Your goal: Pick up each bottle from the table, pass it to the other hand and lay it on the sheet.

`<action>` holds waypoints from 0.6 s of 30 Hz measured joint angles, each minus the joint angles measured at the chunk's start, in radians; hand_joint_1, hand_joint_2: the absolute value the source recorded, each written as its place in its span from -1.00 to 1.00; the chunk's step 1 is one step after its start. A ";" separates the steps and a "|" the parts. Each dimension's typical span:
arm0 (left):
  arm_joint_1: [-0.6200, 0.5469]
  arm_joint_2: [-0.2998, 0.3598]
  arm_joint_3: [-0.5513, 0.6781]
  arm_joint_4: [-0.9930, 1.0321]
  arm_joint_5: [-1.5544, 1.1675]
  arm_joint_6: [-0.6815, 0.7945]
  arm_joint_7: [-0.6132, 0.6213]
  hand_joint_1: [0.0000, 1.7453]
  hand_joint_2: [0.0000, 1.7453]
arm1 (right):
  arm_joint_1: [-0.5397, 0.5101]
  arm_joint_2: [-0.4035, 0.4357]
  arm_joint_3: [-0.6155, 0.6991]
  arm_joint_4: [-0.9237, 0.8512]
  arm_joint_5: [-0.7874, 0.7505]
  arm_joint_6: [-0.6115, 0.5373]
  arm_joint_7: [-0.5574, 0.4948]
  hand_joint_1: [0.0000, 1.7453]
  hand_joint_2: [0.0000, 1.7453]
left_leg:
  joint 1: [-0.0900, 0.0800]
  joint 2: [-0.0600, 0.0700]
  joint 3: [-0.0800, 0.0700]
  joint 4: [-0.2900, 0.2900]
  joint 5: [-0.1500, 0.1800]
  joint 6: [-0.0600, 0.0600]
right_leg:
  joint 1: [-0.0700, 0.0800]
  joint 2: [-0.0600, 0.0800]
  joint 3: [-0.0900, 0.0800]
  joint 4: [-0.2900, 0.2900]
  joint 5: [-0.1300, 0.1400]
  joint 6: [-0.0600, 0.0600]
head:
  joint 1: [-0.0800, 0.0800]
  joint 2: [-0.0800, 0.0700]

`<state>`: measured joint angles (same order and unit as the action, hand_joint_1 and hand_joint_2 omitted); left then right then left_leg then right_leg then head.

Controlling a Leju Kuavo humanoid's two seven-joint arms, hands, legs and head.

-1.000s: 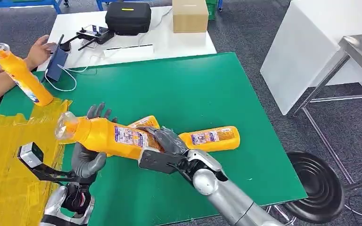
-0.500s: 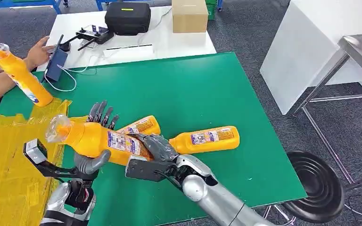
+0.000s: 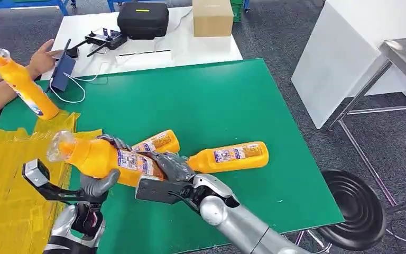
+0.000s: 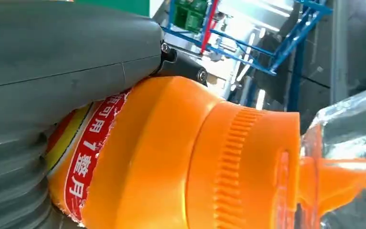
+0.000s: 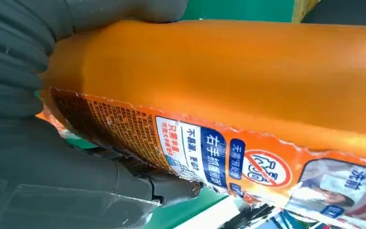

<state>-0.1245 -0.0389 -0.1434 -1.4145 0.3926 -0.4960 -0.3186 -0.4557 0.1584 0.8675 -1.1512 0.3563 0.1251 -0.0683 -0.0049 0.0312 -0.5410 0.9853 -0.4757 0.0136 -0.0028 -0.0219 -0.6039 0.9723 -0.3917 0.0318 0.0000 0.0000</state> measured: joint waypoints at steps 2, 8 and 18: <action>-0.001 0.006 0.009 0.003 0.006 -0.010 -0.004 1.00 1.00 | -0.004 0.016 0.001 0.016 0.000 0.000 0.001 1.00 1.00 | 0.000 0.000 0.000 0.000 0.000 0.000 | 0.000 -0.001 0.000 0.000 0.000 0.000 | 0.000 0.000; -0.001 0.012 0.021 0.012 0.006 -0.015 -0.006 1.00 1.00 | -0.011 0.033 0.002 0.046 0.000 -0.001 0.001 1.00 1.00 | 0.000 0.000 0.000 0.000 0.000 0.000 | 0.000 0.000 0.000 0.000 0.000 0.000 | 0.001 0.000; -0.022 0.040 0.069 0.038 0.006 -0.075 -0.040 1.00 1.00 | -0.064 0.101 0.006 0.127 -0.020 -0.044 0.002 -1.00 1.00 | 0.000 -0.001 -0.001 0.000 0.001 -0.001 | 0.001 -0.001 0.000 0.001 0.000 0.000 | 0.001 0.000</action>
<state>-0.1463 0.0015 -0.0740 -1.3764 0.3986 -0.5711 -0.3590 -0.5195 0.2591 0.8740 -1.0242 0.3365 0.0812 -0.0660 -0.0045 0.0301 -0.5415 0.9853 -0.4749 0.0126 -0.0021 -0.0231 -0.6041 0.9728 -0.3918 0.0316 0.0008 0.0000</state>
